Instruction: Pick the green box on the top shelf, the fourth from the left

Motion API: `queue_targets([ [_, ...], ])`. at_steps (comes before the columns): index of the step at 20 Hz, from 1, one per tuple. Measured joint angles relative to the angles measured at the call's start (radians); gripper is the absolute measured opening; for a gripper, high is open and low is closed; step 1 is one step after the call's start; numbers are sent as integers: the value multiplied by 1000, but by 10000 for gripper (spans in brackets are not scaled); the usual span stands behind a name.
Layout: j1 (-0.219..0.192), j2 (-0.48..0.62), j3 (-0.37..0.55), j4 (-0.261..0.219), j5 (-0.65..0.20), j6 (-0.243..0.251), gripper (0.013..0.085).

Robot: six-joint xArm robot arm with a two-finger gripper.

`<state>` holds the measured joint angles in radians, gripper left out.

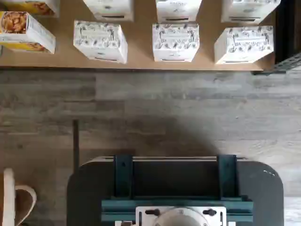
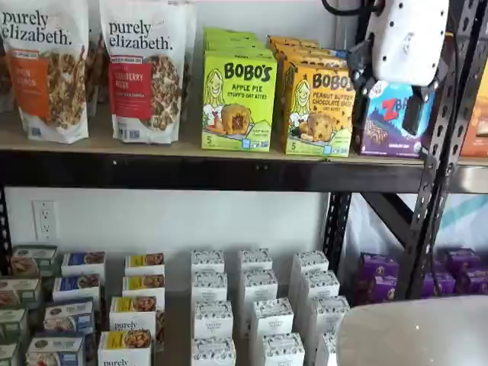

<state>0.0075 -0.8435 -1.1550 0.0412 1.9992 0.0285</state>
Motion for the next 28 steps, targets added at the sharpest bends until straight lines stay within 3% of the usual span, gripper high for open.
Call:
queue_targets([
  [1, -50, -19, 20, 54, -28, -30, 850],
  [2, -147, -58, 57, 160, -81, -88, 850],
  [3, -164, -66, 65, 186, -96, -102, 850],
  [14, -140, -73, 74, 187, -135, -88, 850],
  [16, -123, -72, 76, 183, -154, -76, 850],
  [18, -71, -69, 77, 158, -186, -38, 850],
  [28, 109, -26, 67, 78, -279, 112, 850],
])
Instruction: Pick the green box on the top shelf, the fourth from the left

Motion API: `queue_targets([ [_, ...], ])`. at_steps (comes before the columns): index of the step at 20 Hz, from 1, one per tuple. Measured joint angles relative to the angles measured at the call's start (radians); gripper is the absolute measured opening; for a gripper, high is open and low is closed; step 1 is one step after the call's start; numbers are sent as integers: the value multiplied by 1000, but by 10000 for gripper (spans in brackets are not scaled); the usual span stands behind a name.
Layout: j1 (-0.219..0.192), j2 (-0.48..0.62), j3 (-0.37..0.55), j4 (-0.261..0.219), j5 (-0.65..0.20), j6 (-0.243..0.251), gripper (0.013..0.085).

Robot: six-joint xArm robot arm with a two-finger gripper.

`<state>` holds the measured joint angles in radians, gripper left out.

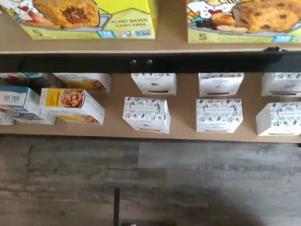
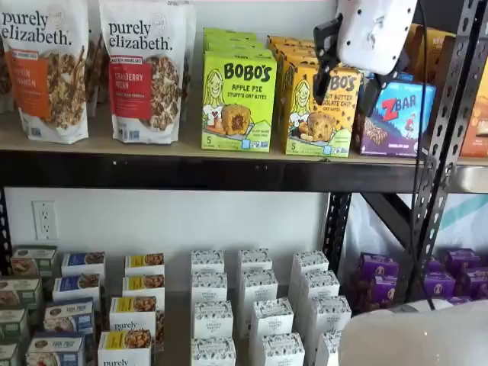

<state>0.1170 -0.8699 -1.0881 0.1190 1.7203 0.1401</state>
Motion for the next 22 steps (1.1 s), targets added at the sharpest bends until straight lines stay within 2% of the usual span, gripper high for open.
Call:
queue_targets([
  [5, 49, 28, -2, -17, -76, 38, 850],
  [8, 60, 50, -10, -20, -115, 44, 850],
  [22, 136, 177, -102, -53, -184, 109, 850],
])
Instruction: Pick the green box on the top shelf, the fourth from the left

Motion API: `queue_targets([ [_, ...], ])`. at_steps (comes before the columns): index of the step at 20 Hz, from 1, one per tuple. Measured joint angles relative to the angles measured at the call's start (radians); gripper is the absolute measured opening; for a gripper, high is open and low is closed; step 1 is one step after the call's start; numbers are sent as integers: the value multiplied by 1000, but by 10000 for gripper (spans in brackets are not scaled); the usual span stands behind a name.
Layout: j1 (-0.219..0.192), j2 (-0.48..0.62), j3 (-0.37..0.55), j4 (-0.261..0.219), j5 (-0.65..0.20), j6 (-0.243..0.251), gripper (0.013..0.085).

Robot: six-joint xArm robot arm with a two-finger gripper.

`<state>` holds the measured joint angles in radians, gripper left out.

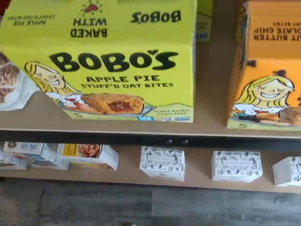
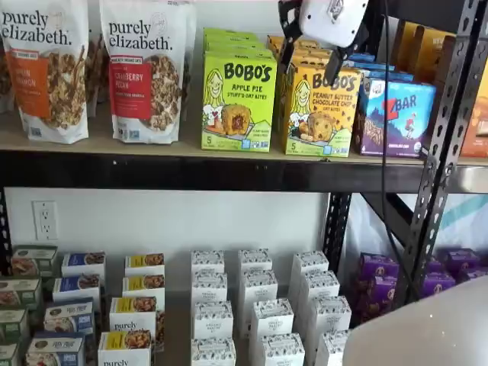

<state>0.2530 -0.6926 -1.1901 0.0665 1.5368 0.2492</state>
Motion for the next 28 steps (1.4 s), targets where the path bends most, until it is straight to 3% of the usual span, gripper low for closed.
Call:
queue_targets([
  [10, 37, 57, -46, -6, -14, 34, 850],
  [28, 41, 197, -137, -29, -30, 41, 850],
])
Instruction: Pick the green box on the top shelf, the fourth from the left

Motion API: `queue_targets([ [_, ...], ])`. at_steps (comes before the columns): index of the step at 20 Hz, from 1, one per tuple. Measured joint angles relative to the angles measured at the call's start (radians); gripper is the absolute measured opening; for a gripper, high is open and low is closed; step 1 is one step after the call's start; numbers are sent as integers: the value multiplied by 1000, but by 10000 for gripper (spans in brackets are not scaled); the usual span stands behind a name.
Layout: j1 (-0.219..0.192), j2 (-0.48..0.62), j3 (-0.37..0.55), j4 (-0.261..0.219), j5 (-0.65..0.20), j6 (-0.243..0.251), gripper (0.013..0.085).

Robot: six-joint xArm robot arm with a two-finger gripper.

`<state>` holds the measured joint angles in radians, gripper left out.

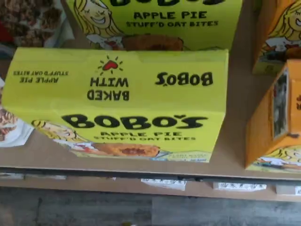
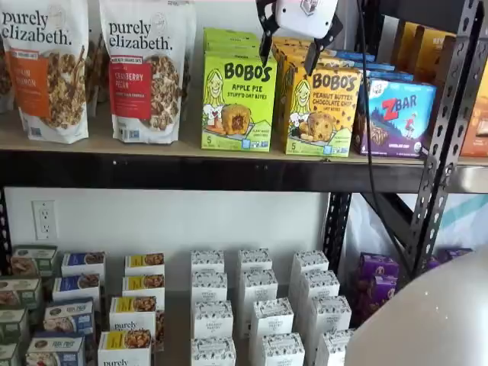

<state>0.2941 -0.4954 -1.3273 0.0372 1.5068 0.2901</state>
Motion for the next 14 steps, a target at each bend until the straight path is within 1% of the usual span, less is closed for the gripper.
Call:
queue_targets([
  [6, 3, 13, -7, -12, -14, 3, 850],
  [14, 3, 35, -26, -14, -15, 3, 850],
])
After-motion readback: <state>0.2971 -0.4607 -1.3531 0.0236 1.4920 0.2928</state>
